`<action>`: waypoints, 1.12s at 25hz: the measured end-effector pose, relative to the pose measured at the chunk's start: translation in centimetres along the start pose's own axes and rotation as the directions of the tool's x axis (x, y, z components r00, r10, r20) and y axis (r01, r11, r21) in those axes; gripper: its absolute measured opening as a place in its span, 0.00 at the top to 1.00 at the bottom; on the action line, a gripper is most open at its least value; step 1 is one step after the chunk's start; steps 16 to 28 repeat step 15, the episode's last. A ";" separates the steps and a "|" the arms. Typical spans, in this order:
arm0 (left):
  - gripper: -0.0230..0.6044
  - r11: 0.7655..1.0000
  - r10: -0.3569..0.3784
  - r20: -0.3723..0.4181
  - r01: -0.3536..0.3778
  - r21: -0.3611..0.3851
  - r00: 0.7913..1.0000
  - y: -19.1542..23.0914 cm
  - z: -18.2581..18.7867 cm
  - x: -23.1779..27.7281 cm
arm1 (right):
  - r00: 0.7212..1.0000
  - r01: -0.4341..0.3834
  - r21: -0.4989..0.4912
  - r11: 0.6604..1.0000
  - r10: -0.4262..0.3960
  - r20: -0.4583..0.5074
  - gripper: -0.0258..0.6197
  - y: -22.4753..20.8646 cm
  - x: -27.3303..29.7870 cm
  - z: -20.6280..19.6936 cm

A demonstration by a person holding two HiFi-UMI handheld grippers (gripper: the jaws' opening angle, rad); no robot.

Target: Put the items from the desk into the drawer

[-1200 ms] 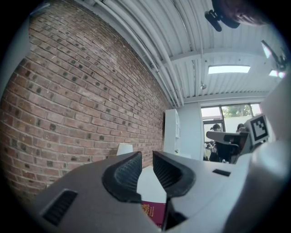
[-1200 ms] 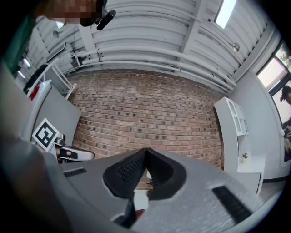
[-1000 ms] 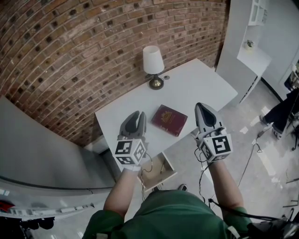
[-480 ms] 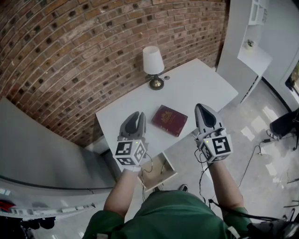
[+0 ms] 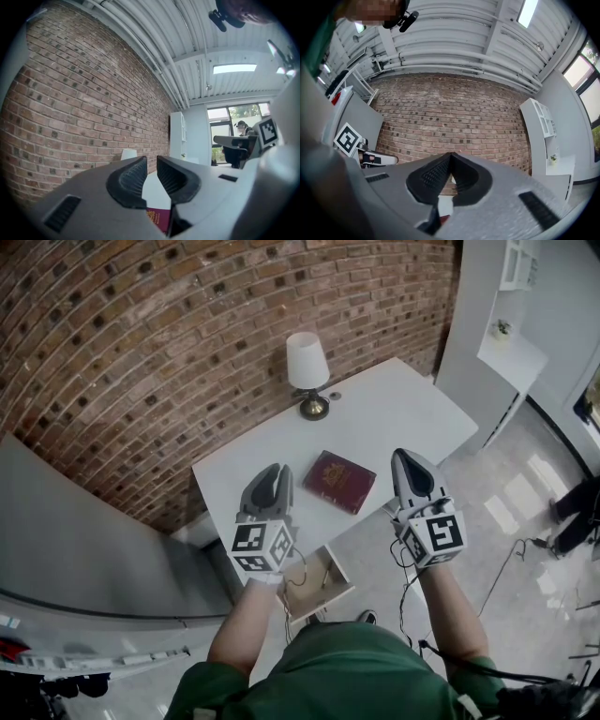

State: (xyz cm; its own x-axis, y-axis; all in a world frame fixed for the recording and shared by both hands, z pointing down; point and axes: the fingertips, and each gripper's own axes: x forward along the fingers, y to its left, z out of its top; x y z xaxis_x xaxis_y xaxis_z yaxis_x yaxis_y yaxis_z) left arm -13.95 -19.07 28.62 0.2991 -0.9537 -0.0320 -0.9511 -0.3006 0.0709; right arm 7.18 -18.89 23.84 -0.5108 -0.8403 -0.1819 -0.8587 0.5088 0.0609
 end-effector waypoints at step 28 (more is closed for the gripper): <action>0.87 0.999 -0.013 0.012 0.013 0.044 1.000 -1.9 1.2 0.5 | 1.000 -0.015 0.010 1.000 0.015 0.007 0.96 -0.7 -0.5 0.1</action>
